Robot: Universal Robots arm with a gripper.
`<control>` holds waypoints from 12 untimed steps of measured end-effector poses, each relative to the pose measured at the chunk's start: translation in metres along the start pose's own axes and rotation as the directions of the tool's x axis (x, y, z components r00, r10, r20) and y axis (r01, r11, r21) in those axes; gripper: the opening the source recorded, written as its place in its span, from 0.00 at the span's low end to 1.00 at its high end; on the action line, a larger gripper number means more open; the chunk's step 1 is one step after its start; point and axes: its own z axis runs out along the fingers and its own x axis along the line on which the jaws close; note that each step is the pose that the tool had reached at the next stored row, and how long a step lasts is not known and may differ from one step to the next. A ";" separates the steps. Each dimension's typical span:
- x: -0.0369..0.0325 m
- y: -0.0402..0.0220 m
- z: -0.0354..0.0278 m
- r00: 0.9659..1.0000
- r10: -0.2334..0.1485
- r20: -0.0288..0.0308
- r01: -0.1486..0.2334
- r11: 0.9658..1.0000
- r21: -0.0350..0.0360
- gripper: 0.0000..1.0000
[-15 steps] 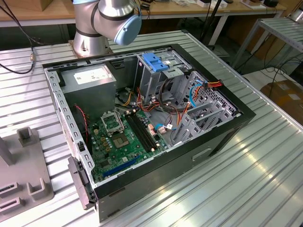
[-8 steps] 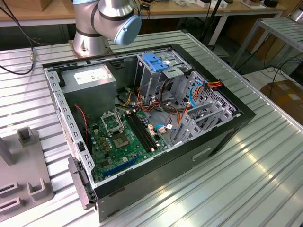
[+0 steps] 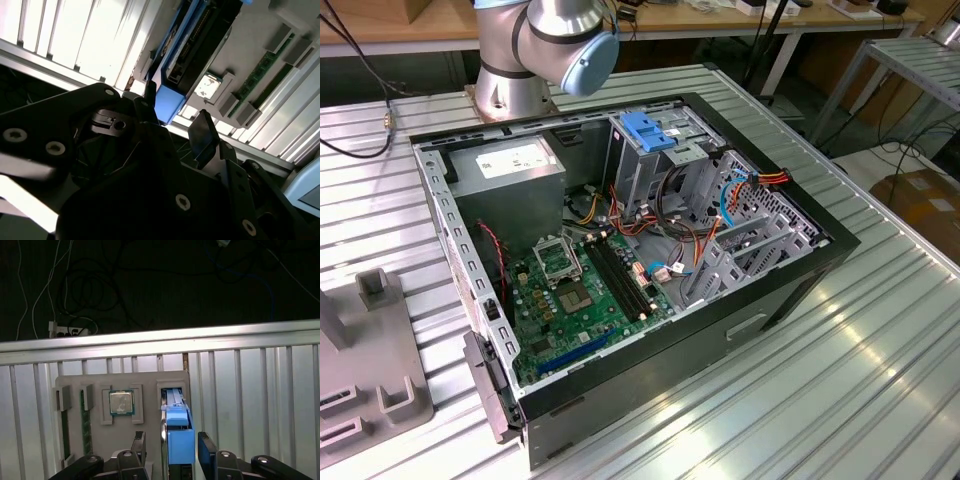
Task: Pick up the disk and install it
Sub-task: 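Pick up the disk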
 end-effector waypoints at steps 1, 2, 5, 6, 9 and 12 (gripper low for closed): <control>-0.0008 0.0001 0.0004 1.000 0.000 0.000 0.000 1.000 0.000 0.54; -0.0013 0.0001 0.0009 1.000 0.000 0.000 0.000 1.000 0.000 0.54; -0.0021 0.0003 0.0040 1.000 0.000 0.000 0.000 1.000 -0.004 0.54; -0.0023 0.0004 0.0054 1.000 0.000 -0.001 0.000 1.000 -0.008 0.54; -0.0024 0.0006 0.0086 1.000 -0.001 -0.001 0.001 1.000 -0.015 0.54; -0.0025 0.0007 0.0115 1.000 -0.001 -0.001 0.001 1.000 -0.016 0.54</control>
